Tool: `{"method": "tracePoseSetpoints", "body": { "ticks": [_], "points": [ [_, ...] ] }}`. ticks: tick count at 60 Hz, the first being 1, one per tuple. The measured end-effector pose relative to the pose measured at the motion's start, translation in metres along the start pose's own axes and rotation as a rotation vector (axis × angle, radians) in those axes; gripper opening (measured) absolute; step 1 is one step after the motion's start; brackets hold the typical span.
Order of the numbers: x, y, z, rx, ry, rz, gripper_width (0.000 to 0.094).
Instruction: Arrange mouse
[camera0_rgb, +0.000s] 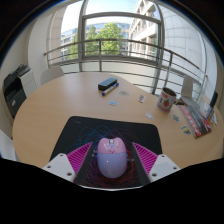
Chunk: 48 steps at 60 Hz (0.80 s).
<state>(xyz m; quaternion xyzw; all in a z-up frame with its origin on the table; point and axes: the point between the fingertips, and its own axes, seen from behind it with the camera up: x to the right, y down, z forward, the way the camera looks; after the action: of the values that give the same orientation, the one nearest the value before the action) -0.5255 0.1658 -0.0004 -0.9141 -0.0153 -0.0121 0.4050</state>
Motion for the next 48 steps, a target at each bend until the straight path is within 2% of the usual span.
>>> {"method": "tracePoseSetpoints", "body": {
  "ticks": [2,4,9,19,34,48],
  "points": [
    [0.000,-0.004,-0.007,0.009,0.012,0.002,0.0859],
    [0.004,-0.010,-0.018,0.020,0.023,0.007,0.0830],
    [0.000,-0.019,-0.053,0.050,0.048,0.024,0.0857],
    [-0.007,-0.027,-0.146,0.119,0.101,0.049,0.0852],
    [-0.039,0.012,-0.270,0.156,0.156,0.028,0.0844],
    [-0.059,0.042,-0.316,0.153,0.161,0.021,0.0843]
  ]
}}
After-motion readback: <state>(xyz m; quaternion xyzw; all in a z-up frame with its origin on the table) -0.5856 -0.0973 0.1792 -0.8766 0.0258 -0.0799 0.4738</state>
